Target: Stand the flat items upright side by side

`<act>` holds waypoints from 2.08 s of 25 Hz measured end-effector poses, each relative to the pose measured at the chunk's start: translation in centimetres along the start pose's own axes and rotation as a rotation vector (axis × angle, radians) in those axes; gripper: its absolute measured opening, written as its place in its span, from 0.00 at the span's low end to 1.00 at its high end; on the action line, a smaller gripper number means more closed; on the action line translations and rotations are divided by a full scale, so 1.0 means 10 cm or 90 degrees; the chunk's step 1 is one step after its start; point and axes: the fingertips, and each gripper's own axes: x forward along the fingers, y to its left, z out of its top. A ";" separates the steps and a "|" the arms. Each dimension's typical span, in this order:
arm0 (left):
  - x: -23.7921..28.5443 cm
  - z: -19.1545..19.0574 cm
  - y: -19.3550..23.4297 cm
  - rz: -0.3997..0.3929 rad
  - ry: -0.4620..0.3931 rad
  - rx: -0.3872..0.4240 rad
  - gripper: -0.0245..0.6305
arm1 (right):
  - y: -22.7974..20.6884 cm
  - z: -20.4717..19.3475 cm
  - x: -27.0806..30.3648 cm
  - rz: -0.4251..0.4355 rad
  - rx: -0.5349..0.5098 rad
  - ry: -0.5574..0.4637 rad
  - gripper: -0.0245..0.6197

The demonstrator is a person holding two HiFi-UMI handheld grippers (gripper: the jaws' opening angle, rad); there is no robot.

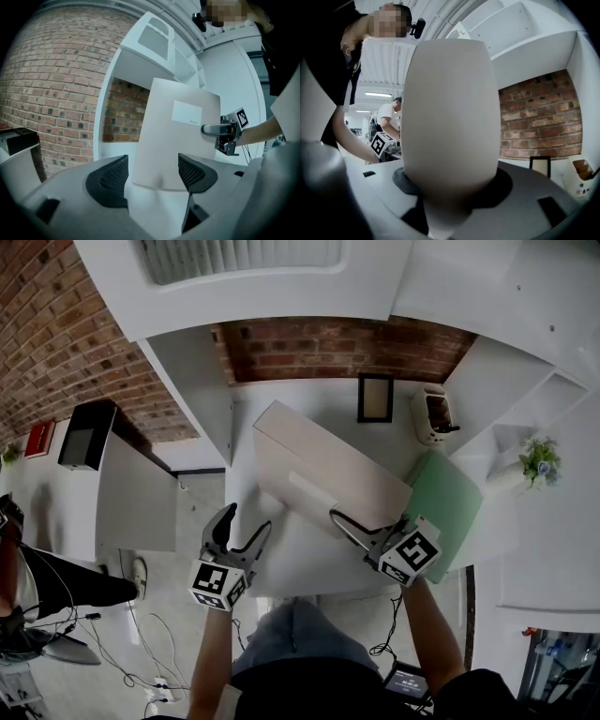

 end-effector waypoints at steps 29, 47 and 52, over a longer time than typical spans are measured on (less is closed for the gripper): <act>-0.28 0.01 0.59 0.042 -0.022 -0.037 0.53 | -0.40 0.03 2.07 -0.474 0.057 0.012 0.43; -0.43 -0.19 0.79 0.073 -0.006 -0.063 0.52 | -0.40 -0.03 2.63 -0.538 0.032 0.017 0.45; -0.46 -0.22 0.82 0.076 -0.002 -0.067 0.52 | -0.39 0.00 2.70 -0.526 0.017 0.010 0.46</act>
